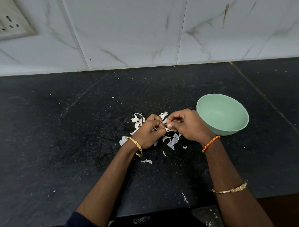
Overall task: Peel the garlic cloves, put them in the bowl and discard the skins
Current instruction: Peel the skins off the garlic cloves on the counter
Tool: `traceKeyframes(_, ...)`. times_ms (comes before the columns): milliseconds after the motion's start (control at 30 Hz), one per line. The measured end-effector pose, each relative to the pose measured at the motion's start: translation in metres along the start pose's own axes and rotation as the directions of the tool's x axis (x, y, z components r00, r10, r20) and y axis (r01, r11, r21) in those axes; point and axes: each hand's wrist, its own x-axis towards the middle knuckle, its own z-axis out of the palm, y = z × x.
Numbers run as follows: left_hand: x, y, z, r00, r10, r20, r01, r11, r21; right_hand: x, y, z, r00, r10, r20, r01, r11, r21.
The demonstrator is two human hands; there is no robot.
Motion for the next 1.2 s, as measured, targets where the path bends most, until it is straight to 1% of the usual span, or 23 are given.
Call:
traceKeyframes(167, 0.000, 0.003, 0.002, 1.000, -0.011, -0.010, 0.011, 1.000, -0.025, 0.001, -0.006, -0.002, 0.999, -0.039, -0.003, 0.038, 0.992, -0.118)
traceKeyframes(267, 0.000, 0.010, 0.002, 0.999, -0.022, -0.039, 0.018, 0.997, -0.079, 0.001, -0.001, 0.001, 1.000, -0.009, 0.018, 0.013, 0.983, -0.184)
traceKeyframes(333, 0.004, 0.018, 0.000, 0.998, -0.008, -0.066, 0.001, 0.995, -0.099, 0.000, 0.005, 0.006, 1.000, 0.027, 0.004, -0.026, 0.989, -0.146)
traceKeyframes(400, 0.008, 0.023, -0.002, 0.996, -0.003, -0.085, -0.003, 0.998, -0.064, 0.000, 0.010, 0.010, 0.997, 0.051, -0.060, -0.054, 0.998, -0.045)
traceKeyframes(500, 0.011, 0.016, -0.002, 0.989, 0.009, -0.146, 0.005, 0.995, 0.095, 0.001, 0.016, 0.012, 0.984, 0.101, -0.145, -0.081, 0.988, 0.133)
traceKeyframes(567, 0.010, 0.007, -0.002, 0.986, 0.036, -0.165, -0.002, 0.979, 0.206, 0.000, 0.019, 0.011, 0.981, 0.112, -0.161, -0.083, 0.980, 0.179)
traceKeyframes(733, 0.007, 0.006, 0.000, 0.985, 0.087, -0.148, -0.041, 0.956, 0.290, 0.000, 0.021, 0.011, 0.985, 0.100, -0.142, -0.074, 0.981, 0.179)
traceKeyframes(833, 0.007, 0.009, 0.001, 0.982, 0.055, -0.179, 0.005, 0.947, 0.321, 0.001, 0.021, 0.013, 0.987, 0.098, -0.129, -0.076, 0.983, 0.167)
traceKeyframes(933, 0.006, 0.012, 0.001, 0.985, 0.015, -0.171, 0.057, 0.912, 0.406, 0.000, 0.021, 0.014, 0.990, 0.083, -0.118, -0.065, 0.987, 0.147)
traceKeyframes(1067, 0.006, 0.016, 0.000, 0.991, 0.035, -0.129, 0.032, 0.874, 0.485, -0.001, 0.019, 0.017, 0.991, 0.068, -0.114, -0.055, 0.992, 0.116)
traceKeyframes(1133, 0.006, 0.015, 0.000, 0.990, 0.071, -0.119, -0.005, 0.875, 0.483, -0.001, 0.018, 0.016, 0.992, 0.071, -0.109, -0.054, 0.986, 0.155)
traceKeyframes(1200, 0.007, 0.013, -0.001, 0.986, 0.097, -0.133, -0.032, 0.906, 0.422, -0.001, 0.016, 0.016, 0.992, 0.073, -0.104, -0.051, 0.979, 0.199)
